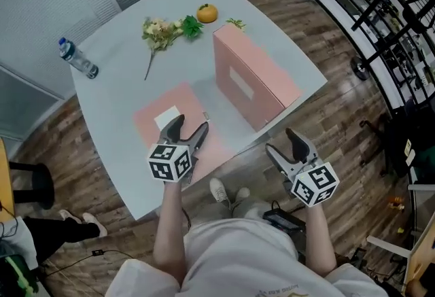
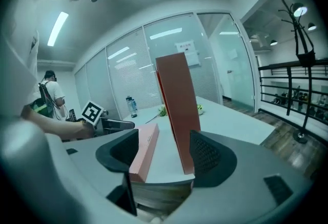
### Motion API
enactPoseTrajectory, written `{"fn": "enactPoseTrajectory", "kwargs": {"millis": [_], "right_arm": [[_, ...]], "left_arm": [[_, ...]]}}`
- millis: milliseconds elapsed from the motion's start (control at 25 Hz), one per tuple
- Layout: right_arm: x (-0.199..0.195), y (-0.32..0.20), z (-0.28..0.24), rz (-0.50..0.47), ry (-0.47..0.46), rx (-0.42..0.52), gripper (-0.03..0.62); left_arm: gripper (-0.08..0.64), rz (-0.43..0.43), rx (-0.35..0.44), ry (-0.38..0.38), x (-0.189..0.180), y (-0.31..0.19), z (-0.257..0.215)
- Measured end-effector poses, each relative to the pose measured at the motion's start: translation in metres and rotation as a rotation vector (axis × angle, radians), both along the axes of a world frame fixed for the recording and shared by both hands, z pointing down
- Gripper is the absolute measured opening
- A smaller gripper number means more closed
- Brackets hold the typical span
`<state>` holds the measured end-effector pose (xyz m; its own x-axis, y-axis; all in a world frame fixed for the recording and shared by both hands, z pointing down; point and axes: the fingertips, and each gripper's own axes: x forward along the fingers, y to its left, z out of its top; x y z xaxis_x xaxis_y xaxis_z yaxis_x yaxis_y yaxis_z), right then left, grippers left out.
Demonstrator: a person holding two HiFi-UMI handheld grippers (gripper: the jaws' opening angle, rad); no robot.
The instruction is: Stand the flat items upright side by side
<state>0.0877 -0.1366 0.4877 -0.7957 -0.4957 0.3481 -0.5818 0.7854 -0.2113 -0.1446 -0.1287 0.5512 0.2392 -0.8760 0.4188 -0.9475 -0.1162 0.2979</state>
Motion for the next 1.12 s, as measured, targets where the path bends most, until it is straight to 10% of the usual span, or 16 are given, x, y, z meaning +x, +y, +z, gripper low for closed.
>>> {"fn": "enactPoseTrajectory", "kwargs": {"millis": [240,1120], "right_arm": [[-0.020,0.030,0.050,-0.151,-0.019,-0.214,0.327],[-0.054,0.072,0.179,0.008,-0.269,-0.977,0.331]], "left_arm": [[0.330,-0.043,-0.327,-0.354,-0.056,0.023,0.070],[0.330,-0.088,-0.335,-0.324,0.005,0.045,0.083]]}}
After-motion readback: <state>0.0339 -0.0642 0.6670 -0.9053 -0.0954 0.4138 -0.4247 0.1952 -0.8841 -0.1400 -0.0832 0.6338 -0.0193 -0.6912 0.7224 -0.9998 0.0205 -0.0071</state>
